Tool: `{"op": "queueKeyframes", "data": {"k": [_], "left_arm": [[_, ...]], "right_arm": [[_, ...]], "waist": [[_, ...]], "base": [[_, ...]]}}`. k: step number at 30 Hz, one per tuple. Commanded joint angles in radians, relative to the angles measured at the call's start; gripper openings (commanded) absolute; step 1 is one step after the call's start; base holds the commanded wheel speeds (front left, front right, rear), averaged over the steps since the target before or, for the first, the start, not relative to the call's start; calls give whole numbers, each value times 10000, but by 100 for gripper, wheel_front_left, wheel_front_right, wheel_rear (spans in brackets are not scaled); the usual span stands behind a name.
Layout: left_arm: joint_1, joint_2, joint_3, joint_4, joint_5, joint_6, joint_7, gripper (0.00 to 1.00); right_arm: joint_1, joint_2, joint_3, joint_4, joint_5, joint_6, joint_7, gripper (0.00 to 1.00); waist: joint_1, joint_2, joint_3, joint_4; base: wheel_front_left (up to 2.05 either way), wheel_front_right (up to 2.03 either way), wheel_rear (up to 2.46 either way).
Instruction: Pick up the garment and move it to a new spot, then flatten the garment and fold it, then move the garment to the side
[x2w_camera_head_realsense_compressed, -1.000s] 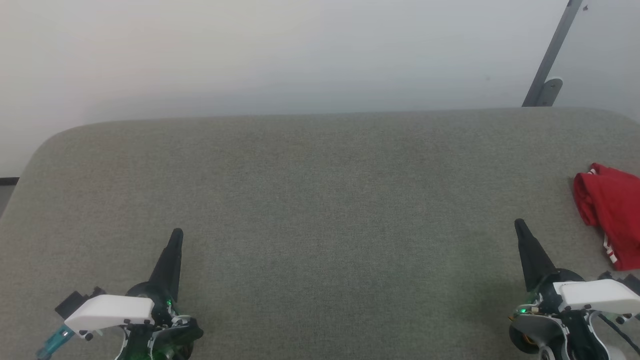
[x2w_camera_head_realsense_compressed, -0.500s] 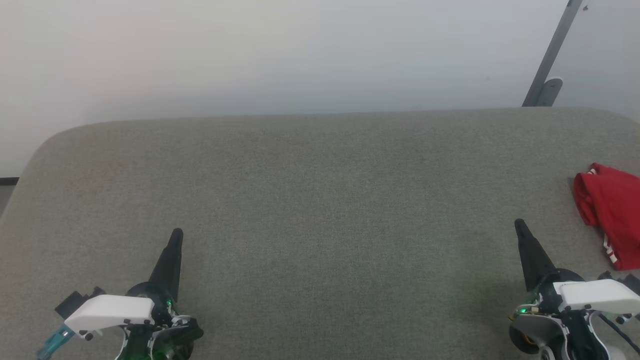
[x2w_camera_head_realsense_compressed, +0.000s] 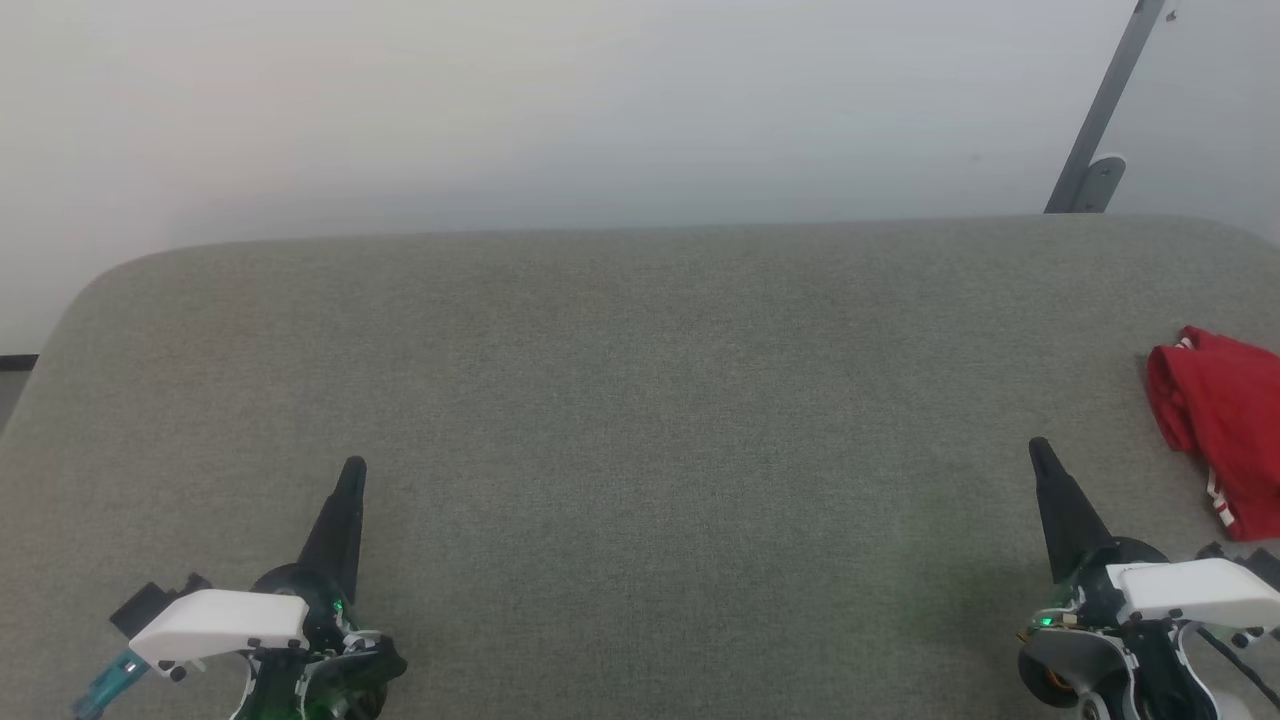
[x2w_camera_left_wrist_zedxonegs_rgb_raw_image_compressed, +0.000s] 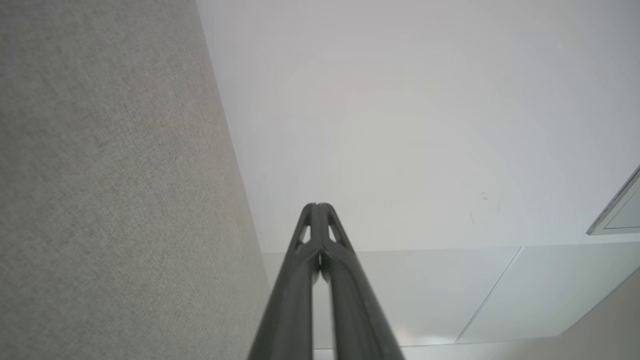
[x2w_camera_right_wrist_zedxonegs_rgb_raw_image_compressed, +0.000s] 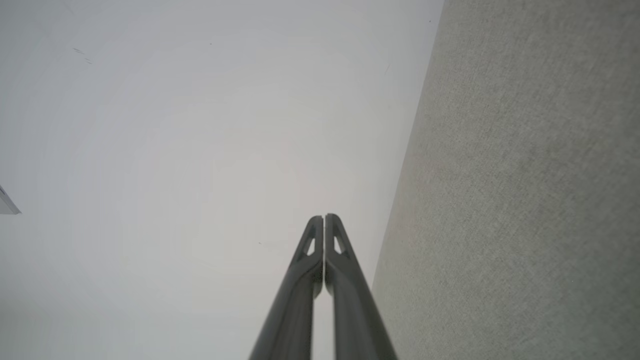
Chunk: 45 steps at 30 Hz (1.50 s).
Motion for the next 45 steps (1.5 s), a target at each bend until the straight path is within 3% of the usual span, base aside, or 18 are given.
{"op": "queueKeyframes", "data": {"k": [1,45], "left_arm": [[-104,-26,31,-6,-35,-46,32,0],[-103,-26,30,-8,-37,-47,30,0]], "right_arm": [[-50,31,2,-46,39,0,27,0],[-50,31,5,-47,41,0,25,0]], "waist": [[0,0,0,0],[0,0,0,0]], "base": [[0,0,0],[0,0,0]]}}
